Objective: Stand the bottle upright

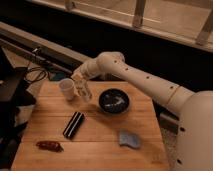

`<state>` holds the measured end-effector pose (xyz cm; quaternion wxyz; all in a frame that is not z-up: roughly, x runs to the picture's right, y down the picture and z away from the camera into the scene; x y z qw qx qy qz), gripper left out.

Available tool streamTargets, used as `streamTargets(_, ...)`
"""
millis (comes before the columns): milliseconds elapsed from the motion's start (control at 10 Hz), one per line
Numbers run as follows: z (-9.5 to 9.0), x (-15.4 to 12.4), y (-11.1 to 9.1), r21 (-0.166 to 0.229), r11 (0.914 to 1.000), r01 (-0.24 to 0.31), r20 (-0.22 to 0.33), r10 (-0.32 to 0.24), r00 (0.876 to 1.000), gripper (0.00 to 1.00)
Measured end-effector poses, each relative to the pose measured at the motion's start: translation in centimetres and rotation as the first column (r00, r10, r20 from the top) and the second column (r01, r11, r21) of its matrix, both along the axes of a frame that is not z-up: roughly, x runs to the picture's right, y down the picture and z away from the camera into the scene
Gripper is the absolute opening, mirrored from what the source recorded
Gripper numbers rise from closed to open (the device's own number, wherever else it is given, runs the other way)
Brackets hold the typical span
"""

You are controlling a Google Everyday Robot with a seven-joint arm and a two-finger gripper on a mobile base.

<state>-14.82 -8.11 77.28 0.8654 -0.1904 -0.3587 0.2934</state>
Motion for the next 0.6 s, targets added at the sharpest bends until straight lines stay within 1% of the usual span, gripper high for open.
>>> streamTargets(100,0.0,0.0,0.0,0.002,1.0000,-0.003,-0.001,0.003,1.000,0.00)
streamTargets(200,0.1,-0.1,0.1,0.013,0.9998,-0.016,0.000,0.016,1.000,0.00)
streamTargets(400,1.1,0.5,0.7,0.047,0.9967,-0.066,0.012,0.065,0.998,0.00)
streamTargets(600,1.5,0.1,1.1,0.078,0.9929,-0.090,0.033,0.087,0.996,0.00)
